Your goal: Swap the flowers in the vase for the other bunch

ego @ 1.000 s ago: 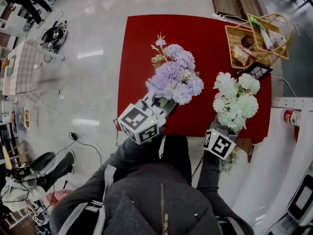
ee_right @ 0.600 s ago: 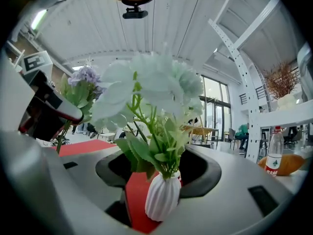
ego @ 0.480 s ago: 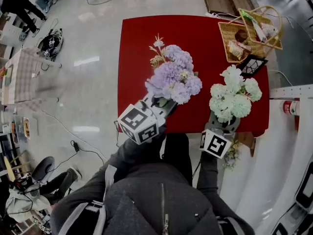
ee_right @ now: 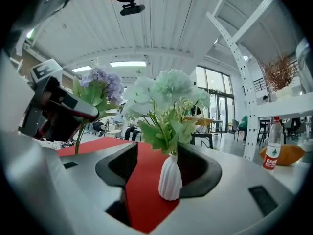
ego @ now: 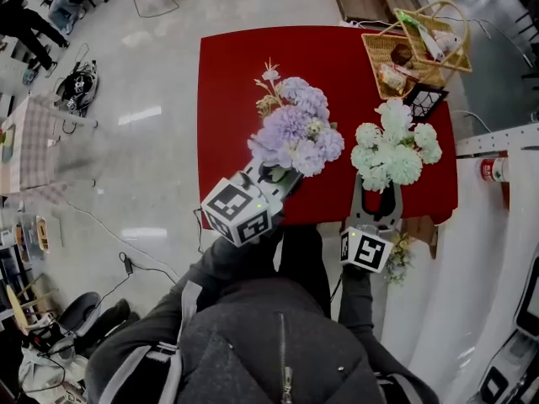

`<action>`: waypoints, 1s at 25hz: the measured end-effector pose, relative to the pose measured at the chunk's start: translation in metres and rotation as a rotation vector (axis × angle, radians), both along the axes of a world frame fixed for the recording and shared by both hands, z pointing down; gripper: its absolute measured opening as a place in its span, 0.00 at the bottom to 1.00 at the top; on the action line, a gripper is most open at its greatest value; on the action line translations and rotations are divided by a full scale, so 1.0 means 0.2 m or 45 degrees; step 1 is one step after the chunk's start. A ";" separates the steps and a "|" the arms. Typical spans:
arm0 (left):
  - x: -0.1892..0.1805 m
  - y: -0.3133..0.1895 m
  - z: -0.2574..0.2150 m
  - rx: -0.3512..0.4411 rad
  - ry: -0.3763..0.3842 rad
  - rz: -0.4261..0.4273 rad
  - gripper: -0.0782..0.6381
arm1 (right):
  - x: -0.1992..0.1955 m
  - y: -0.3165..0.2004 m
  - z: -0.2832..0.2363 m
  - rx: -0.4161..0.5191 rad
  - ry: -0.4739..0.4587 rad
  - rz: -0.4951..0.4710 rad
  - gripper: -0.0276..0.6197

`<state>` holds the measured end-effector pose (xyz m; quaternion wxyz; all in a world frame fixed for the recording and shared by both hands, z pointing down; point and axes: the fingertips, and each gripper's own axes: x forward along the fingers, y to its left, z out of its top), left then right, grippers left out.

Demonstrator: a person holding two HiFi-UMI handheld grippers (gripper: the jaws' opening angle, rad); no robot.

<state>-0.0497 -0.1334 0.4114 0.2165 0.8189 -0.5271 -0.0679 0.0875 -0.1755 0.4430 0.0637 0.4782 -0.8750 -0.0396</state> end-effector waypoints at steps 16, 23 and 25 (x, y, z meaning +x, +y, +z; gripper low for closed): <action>-0.02 0.09 -0.06 0.063 0.012 0.053 0.19 | -0.10 0.31 -0.08 -0.265 -0.262 -0.158 0.37; -0.03 0.19 -0.11 0.114 -0.003 0.099 0.19 | -0.20 0.46 -0.34 -0.238 -0.400 -0.237 0.29; -0.02 0.23 -0.13 0.125 -0.011 0.117 0.19 | -0.21 0.48 -0.39 -0.229 -0.415 -0.224 0.19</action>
